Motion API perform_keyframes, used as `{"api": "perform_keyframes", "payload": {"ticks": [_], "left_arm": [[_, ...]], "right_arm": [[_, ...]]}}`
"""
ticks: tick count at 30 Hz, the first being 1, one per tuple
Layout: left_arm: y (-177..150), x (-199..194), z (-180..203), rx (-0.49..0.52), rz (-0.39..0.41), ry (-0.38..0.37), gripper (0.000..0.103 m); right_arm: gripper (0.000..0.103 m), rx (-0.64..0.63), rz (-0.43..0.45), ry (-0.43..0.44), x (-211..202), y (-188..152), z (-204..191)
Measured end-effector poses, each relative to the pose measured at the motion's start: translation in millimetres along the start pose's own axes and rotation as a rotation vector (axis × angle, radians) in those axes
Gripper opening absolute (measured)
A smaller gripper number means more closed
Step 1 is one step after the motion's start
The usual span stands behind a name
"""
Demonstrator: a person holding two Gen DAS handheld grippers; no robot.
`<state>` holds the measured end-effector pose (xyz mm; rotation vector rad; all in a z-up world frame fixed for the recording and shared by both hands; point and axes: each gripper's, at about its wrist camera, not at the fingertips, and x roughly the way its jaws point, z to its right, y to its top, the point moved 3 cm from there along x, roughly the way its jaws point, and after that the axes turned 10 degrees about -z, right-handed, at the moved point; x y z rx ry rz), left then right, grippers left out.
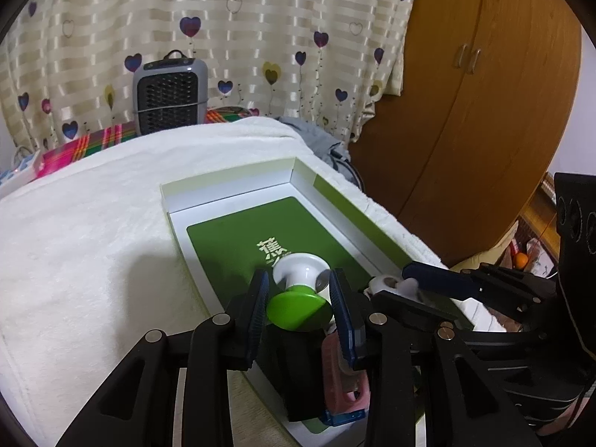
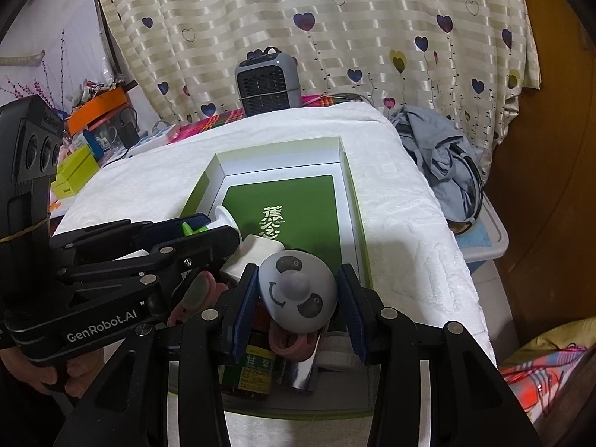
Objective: Organize rigid objects
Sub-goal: 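Lower the spool and panda item into the green box and open both tools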
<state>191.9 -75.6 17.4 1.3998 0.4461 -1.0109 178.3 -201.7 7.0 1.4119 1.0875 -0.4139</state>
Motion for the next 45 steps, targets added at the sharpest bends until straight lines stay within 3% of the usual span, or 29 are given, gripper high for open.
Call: {"api": "perform_keyframes", "payload": {"ticks": [8,16,23,34,45], "left_arm": [[0.3,-9.9,3.6,-0.006,0.026,-0.049,0.032],[-3.5,-25.0,12.5,0.010,0.044,-0.045,0.032],[-15.8,-44.6,18.8,0.008,0.062,-0.002,0.032],[-43.8,-73.0,25.3,0.001,0.077,0.066,0.032],[-78.0,-93.6,29.2,-0.026,0.079,0.129,0.032]], "right_arm": [[0.045,-0.014,0.018,-0.006,-8.2,-0.9,-3.4],[0.046,-0.036,0.044,-0.021,-23.5,-3.2,-10.4],[0.047,-0.054,0.061,-0.040,-38.2,-10.7,-18.0],[0.057,-0.072,0.106,-0.058,-65.2,-24.9,-33.1],[0.057,-0.099,0.118,-0.064,-80.0,-49.0,-52.5]]}}
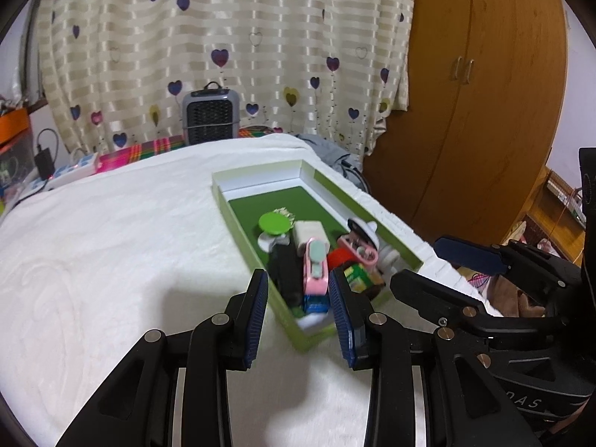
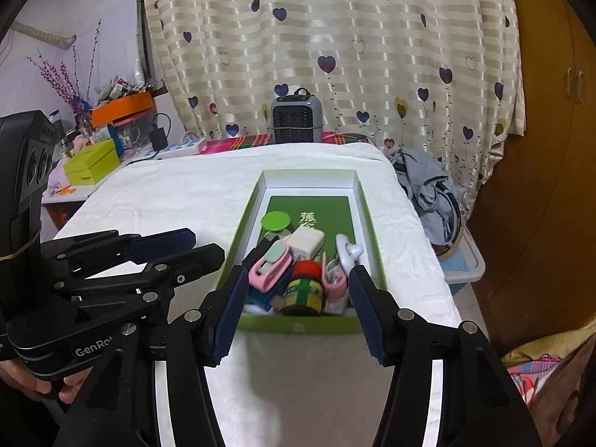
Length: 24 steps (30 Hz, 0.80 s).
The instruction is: Organize rigid objects
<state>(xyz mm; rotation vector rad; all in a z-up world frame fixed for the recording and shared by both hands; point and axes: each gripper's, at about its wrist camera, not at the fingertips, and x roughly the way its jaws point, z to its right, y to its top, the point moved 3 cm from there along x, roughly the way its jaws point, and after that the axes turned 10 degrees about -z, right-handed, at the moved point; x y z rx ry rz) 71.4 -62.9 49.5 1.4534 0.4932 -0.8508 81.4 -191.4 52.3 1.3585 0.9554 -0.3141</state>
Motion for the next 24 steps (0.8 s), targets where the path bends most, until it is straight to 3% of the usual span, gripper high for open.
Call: {"api": "perform_keyframes", "payload": {"ticks": [11,24], "left_arm": [[-30.9,-3.7,-5.4,-0.028,-0.028,0.039,0.032],[-44.2,26.6,-1.4,-0.022,-0.100,0.097,0.032]], "right_arm": [[0.057,-0.025,-0.025,0.005,0.1,-26.5,-18.1],[0.057,-0.010,-0.093,0.002,26.4,-44.9,-6.6]]}}
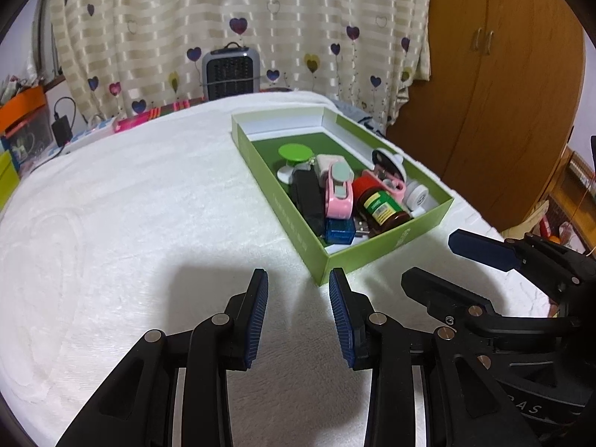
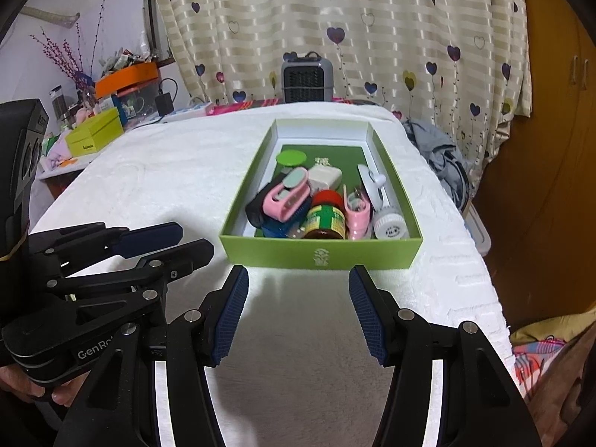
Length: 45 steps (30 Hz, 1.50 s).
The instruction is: Organize rigid objects
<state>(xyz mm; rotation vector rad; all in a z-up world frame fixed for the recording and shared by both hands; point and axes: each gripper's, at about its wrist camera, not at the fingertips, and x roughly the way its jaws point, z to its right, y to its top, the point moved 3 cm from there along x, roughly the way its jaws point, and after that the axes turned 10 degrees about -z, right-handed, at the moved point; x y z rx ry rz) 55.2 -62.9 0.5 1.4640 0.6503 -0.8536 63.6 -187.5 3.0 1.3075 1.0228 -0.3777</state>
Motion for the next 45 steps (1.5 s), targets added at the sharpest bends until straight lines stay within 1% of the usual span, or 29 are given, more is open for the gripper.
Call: {"api": "perform_keyframes", "payload": {"ticks": [10,17,27,31,45], "left_arm": [[-2.9,21.8,-0.6,-0.012,-0.085,0.042,0.032],[-4.7,22.5,4.1,0.012,-0.087,0.082,0.034],[-4.9,22.7,4.7,0.009,-0.087,0.075,0.034],[-5.4,22.8,3.2,0.000,-0.087,0.063,0.034],[-5.1,22.6,2.0,0.000,-0.087,0.063,0.034]], "right_arm": [[0.057,0.007,-0.051,0.022,18.9,-2.6,7.9],[0.057,0.010,-0.079,0.021,27.7,-4.7,13.2],[0.058,-0.003,-0.080,0.018,28.0,-4.9,12.8],[0.060,-0.016,-0.083,0.011,28.9,-4.5,10.6],[0.060,-0.015,-0.082,0.010,28.9,-4.6,10.1]]}}
